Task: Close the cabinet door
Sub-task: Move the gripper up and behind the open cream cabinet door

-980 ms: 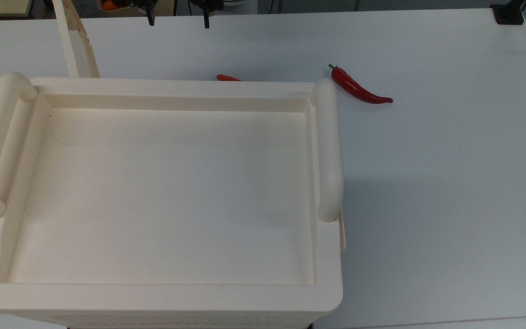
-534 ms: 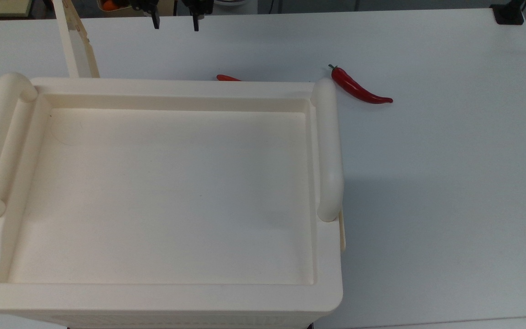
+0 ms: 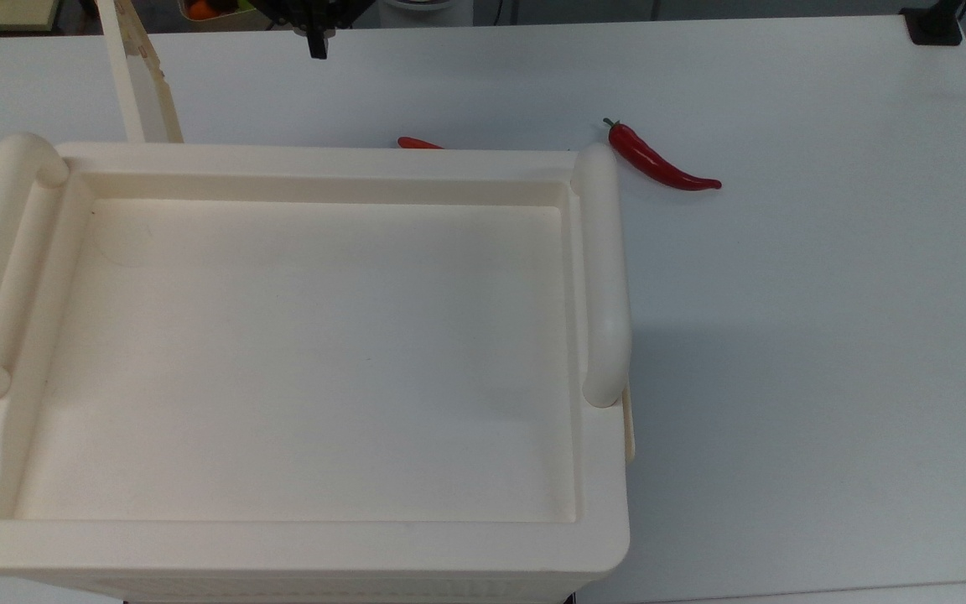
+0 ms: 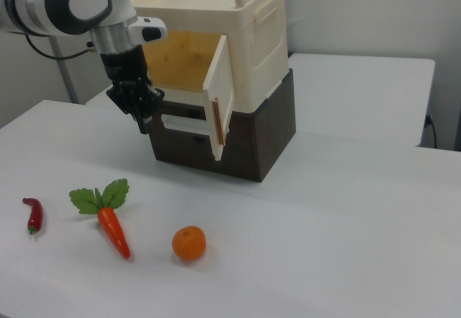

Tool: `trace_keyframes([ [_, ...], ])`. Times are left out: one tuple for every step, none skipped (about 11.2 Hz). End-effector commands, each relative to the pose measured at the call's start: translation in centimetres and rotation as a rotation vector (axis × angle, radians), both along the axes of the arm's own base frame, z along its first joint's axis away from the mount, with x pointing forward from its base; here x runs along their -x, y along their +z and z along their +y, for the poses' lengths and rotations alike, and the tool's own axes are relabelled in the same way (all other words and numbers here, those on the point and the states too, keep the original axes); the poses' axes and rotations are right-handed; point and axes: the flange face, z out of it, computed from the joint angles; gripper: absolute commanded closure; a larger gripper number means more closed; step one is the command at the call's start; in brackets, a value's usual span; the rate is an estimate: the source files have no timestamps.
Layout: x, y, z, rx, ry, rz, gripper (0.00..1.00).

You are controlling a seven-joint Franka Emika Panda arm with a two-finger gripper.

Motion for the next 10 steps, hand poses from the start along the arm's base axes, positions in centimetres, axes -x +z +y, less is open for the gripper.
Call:
trace_keyframes([
  [-0.3, 3.2, -2.5, 0.002, -0.027, -0.065, 1.00],
  [-0.3, 4.2, -2.9, 0.002, -0.036, -0.091, 1.00],
  [-0.4, 5.7, -2.9, 0.003, -0.040, -0.123, 1.00],
  [-0.4, 7.2, -2.9, 0.005, -0.045, -0.156, 1.00],
  [-0.4, 8.7, -3.0, 0.007, -0.048, -0.190, 1.00],
  [-0.4, 10.4, -3.2, 0.010, -0.051, -0.239, 1.00],
  [-0.6, 11.3, -3.9, 0.014, -0.062, -0.291, 1.00],
  [-0.8, 12.2, -5.1, 0.019, -0.081, -0.353, 1.00],
  [-1.1, 12.8, -5.8, 0.025, -0.094, -0.404, 1.00],
  [-1.3, 13.4, -7.2, 0.032, -0.116, -0.456, 1.00],
])
